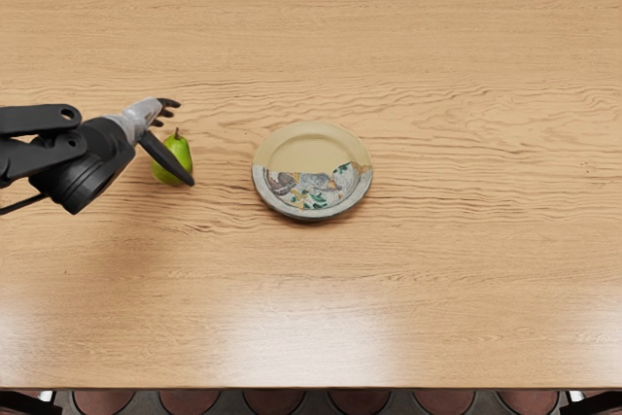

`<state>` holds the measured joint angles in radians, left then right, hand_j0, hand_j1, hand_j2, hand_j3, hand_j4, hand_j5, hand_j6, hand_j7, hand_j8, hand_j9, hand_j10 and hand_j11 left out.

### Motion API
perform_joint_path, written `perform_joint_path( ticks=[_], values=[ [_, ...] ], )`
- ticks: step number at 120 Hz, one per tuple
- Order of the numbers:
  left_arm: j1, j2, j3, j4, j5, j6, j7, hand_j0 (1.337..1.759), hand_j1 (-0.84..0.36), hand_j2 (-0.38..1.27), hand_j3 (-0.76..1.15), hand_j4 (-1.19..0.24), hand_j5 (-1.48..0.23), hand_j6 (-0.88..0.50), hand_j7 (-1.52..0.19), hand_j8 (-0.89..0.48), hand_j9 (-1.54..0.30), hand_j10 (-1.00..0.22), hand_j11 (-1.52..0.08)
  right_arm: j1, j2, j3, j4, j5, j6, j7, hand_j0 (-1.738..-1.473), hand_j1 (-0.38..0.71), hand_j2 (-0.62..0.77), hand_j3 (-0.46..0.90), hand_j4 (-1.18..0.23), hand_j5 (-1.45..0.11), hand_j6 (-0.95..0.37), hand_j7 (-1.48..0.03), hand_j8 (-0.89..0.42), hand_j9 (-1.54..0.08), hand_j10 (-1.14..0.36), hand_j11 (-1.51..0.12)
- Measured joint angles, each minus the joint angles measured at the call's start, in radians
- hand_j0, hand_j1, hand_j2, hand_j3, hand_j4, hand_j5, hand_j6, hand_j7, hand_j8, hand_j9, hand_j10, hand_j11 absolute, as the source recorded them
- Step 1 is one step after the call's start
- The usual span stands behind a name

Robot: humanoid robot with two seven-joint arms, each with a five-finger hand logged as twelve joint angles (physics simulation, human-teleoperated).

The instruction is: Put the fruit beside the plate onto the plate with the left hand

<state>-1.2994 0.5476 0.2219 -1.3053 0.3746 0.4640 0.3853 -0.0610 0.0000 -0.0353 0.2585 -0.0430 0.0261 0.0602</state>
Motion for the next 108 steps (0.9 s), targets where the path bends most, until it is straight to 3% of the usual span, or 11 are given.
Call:
perform_joint_path(
  ticks=[45,108],
  values=[
    [0.011,-0.002,0.007,0.001,0.039,0.001,0.000,1.658,0.01,0.06,0.00,-0.28,-0.37,-0.28,-0.37,-0.28,-0.37,-0.28,-0.37,0.000,0.000,0.000,0.000,0.000,0.000,0.000,-1.658,-0.32,0.00,0.00,-0.02,-0.03,-0.02,-0.03,-0.02,-0.03,-0.02,-0.03],
    [0.032,-0.006,0.008,0.003,0.052,0.001,0.000,1.658,-0.12,0.08,0.00,-0.39,-0.51,-0.39,-0.51,-0.39,-0.51,-0.39,-0.51,0.000,0.000,0.000,0.000,0.000,0.000,0.000,-1.658,-0.32,0.00,0.00,-0.02,-0.03,-0.02,-0.03,-0.02,-0.03,-0.02,-0.03]
  ],
)
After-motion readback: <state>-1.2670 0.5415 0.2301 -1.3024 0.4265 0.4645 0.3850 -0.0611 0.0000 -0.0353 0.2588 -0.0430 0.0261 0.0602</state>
